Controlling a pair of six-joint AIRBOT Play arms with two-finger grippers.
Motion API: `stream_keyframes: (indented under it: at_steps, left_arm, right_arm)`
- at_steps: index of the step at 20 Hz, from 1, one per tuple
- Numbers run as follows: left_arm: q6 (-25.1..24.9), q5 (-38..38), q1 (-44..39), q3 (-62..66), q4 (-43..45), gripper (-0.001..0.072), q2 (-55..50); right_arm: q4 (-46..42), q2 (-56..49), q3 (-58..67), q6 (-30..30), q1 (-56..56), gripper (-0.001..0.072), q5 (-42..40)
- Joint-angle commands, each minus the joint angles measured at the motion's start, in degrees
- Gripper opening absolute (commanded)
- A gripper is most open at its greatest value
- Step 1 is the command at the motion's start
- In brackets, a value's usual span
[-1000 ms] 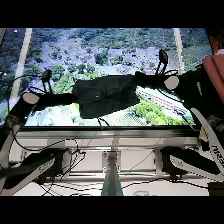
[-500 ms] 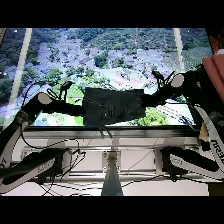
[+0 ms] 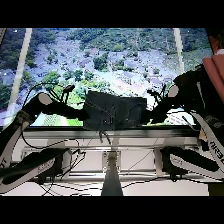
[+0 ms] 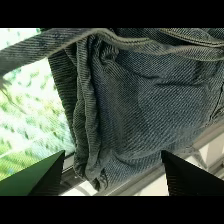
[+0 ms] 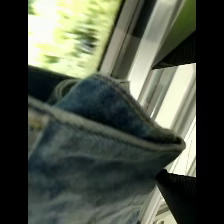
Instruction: Fold the clothes and pants, and hang the long-sleeved shirts on hangers.
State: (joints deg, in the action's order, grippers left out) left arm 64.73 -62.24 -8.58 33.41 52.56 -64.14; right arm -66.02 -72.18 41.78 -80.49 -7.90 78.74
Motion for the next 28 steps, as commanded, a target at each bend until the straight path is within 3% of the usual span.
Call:
stream_keyframes:
  at_steps: [1, 6, 10, 12, 14, 16, 17, 21, 26, 28]
  left_arm:
    - [-0.2, -1.0, 0.0, 0.0, -0.5, 0.0689, 0.0]
    - [-0.2, -0.6, 0.0, 0.1, -0.5, 0.0688, 0.0]
    - [-0.2, -0.5, 0.0, 0.1, -0.5, 0.0688, 0.0]
    - [-0.2, -0.4, 0.0, 0.1, -0.5, 0.0688, 0.0]
    - [-0.2, -0.2, 0.0, 0.1, -0.5, 0.0688, 0.0]
    - [-0.2, -0.2, 0.0, 0.1, -0.5, 0.0688, 0.0]
    - [-0.2, 0.1, 0.0, 0.1, -0.5, 0.0687, 0.0]
    - [-0.2, 1.6, 0.0, 0.1, -1.3, 0.0686, 0.0]
    - [-0.2, 2.1, 0.0, 0.1, -3.8, 0.0686, 0.0]
    - [-0.2, 2.1, 0.0, 0.1, -3.8, 0.0686, 0.0]
  right_arm:
    - [-0.6, 0.1, 2.9, 2.1, 0.1, 0.0683, -2.7]
    - [-14.5, 2.3, 17.4, 2.2, 0.1, 0.0680, -0.9]
    - [-21.9, 5.9, 20.1, 2.3, 0.6, 0.0680, 0.9]
    - [-21.9, 6.1, 19.6, 2.3, 2.1, 0.0681, 4.2]
    - [-20.0, 6.1, 18.0, 2.3, 3.9, 0.0668, 2.4]
    - [-18.1, 6.1, 18.0, 0.8, 4.4, 0.0455, -2.3]
    - [-16.9, 6.1, 18.1, -1.7, 4.4, 0.0444, -3.7]
    - [-14.6, 4.6, 17.9, -5.7, 4.8, 0.0517, -2.8]
    - [-1.2, 0.6, 15.6, -7.6, 4.8, 0.0521, -3.6]
    - [-0.9, -1.6, 15.5, -9.9, 4.8, 0.0521, -3.4]
